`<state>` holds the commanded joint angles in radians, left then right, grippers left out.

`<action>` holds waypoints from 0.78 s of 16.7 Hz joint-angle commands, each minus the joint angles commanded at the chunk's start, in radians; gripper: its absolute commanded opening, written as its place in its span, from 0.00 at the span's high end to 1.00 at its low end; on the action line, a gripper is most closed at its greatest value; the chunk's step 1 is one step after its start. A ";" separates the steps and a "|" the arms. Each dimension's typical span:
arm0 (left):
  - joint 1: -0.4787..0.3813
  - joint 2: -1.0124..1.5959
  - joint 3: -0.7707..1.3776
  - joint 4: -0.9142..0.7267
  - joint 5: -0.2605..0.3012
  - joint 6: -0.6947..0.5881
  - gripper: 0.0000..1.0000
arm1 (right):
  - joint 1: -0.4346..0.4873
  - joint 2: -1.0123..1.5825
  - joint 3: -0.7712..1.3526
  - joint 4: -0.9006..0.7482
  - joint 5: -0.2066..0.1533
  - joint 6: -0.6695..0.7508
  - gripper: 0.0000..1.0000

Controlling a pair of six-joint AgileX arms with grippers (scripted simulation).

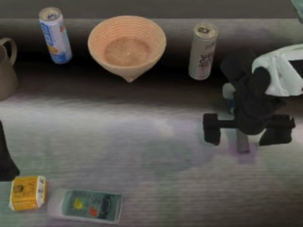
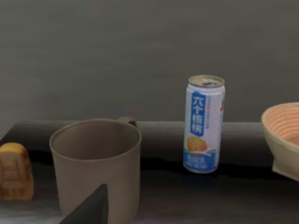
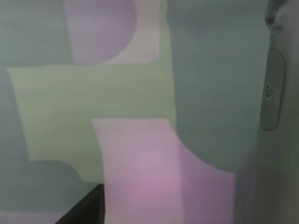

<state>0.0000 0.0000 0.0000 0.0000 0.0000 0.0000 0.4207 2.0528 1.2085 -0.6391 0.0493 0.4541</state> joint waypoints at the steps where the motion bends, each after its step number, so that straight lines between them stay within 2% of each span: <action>1: 0.000 0.000 0.000 0.000 0.000 0.000 0.00 | 0.000 0.000 0.000 0.000 0.000 0.000 0.38; 9: 0.000 0.000 0.000 0.000 0.000 0.000 0.00 | 0.000 0.000 0.000 0.000 0.000 0.000 0.98; 13: 0.000 0.000 0.000 0.000 0.000 0.000 0.00 | 0.000 0.000 0.000 0.000 0.000 0.000 1.00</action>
<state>0.0000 0.0000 0.0000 0.0000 0.0000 0.0000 0.4207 2.0528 1.2085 -0.6391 0.0493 0.4541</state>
